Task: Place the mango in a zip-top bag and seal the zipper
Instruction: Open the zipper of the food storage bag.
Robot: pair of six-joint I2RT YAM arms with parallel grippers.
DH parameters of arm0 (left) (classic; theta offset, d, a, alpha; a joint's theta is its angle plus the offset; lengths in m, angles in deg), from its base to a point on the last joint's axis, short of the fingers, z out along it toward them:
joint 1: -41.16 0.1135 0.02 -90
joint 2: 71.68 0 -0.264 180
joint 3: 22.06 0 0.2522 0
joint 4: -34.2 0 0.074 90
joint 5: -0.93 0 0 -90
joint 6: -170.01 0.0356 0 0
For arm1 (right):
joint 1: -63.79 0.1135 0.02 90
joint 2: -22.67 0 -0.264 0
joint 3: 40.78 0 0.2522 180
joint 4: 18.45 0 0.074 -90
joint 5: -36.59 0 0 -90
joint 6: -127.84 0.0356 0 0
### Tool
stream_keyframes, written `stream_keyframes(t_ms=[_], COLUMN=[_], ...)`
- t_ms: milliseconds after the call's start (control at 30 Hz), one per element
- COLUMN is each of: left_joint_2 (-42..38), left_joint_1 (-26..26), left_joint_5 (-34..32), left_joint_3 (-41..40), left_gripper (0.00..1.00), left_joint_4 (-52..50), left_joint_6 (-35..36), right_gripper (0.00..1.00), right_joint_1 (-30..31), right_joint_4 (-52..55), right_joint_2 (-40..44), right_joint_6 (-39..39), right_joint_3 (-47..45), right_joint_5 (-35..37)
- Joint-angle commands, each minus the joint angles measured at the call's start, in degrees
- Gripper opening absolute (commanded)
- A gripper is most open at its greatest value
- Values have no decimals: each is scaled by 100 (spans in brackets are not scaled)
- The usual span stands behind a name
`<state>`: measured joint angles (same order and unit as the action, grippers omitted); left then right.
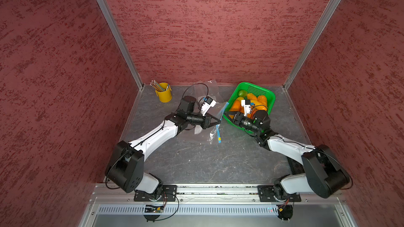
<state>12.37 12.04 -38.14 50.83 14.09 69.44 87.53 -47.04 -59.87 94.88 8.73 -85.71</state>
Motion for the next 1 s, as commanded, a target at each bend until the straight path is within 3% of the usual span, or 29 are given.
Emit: stream_keyframes(t_ms=[0,400,633,800,967], left_joint_2=[50,6,1,-21,-71], left_joint_1=[56,108,102,115,196], left_joint_5=[52,53,54,53,53], left_joint_3=[63,74,-34,-94,-186], left_gripper=[0,0,0,0,0], left_joint_4=[116,-66,-42,-60,-62], left_joint_6=[-2,103,113,129,124], right_gripper=[43,40,40,31,12], right_joint_1=[29,55,210,244,244], right_joint_4=[-1083,-1372,-859,-504,-165], right_joint_2=[-224,-889,-1117,-1200,-1098], right_joint_6=[362,587,379,269,87], right_joint_3=[118,318,660,692,736], right_joint_5=[-251,-216,-124,105,294])
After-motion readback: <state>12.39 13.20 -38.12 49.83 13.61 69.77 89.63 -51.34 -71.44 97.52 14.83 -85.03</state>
